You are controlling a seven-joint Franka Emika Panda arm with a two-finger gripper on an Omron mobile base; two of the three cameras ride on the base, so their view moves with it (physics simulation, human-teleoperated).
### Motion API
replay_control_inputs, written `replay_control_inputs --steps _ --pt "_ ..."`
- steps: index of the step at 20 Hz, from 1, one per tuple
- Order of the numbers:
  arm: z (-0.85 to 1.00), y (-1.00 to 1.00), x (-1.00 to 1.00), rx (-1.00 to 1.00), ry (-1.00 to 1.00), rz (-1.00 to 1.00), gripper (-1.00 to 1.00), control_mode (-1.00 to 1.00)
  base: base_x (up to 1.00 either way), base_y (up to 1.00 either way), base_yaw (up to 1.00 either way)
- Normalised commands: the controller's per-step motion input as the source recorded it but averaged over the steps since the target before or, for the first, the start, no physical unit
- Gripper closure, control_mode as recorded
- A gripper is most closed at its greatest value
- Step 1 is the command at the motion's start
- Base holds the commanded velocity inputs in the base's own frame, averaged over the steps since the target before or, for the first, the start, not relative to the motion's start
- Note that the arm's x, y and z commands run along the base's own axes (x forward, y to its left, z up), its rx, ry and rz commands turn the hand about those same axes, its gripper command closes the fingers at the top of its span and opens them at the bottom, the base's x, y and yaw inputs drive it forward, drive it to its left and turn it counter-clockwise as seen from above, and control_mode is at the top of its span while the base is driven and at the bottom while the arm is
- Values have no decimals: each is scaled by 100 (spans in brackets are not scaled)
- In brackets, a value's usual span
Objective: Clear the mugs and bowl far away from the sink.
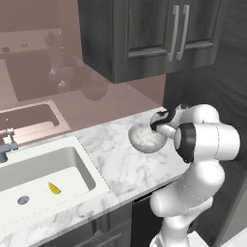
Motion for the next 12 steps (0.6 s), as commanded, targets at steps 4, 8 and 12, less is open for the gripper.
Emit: replay_control_inputs --steps 4,8,12 --pt "18 20 -66 0 -15 -36 100 -100 0 0 0" --pt "30 5 -51 0 -16 -48 100 -100 0 0 0" --pt "21 0 -47 0 -16 -53 100 -100 0 0 0"
